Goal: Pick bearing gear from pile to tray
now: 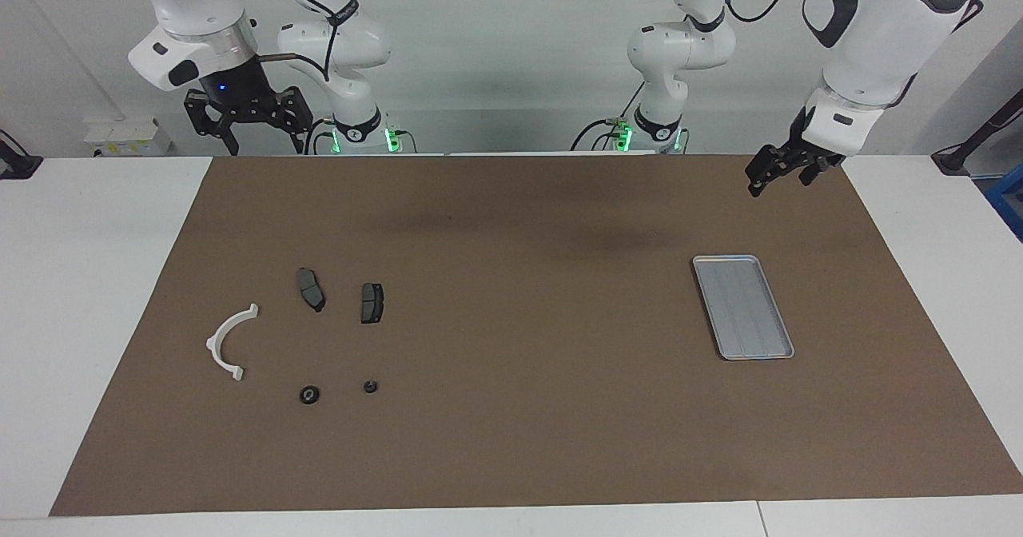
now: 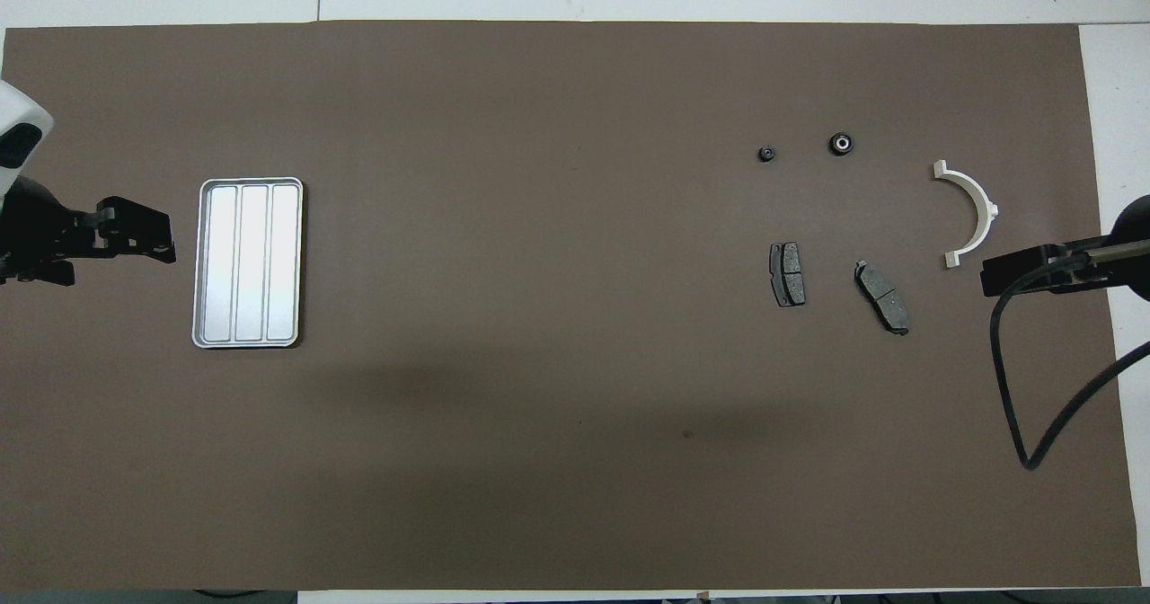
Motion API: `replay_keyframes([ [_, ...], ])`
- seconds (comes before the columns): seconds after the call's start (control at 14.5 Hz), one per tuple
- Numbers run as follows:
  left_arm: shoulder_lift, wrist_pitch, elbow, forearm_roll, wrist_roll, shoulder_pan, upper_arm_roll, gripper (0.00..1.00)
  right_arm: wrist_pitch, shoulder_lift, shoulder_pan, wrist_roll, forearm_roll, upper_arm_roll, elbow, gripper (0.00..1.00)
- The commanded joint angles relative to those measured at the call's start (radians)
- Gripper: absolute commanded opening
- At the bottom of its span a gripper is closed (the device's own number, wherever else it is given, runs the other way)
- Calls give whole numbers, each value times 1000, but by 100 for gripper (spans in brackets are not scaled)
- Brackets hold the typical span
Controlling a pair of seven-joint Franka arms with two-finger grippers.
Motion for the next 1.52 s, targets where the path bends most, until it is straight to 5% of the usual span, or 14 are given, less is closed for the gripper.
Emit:
replay_keyframes([
  [0.0,-18,-2,-10,-11,8,-6,8,100,15,-9,-13,-13,-1,9,-10,100],
  [1.1,-18,-2,-10,-11,8,-6,8,100,47,-16,-4,-33,16,16,-38,100],
  [1.45,-18,-2,-10,-11,8,-6,8,100,222,153,12,13,28,18,-45,100],
])
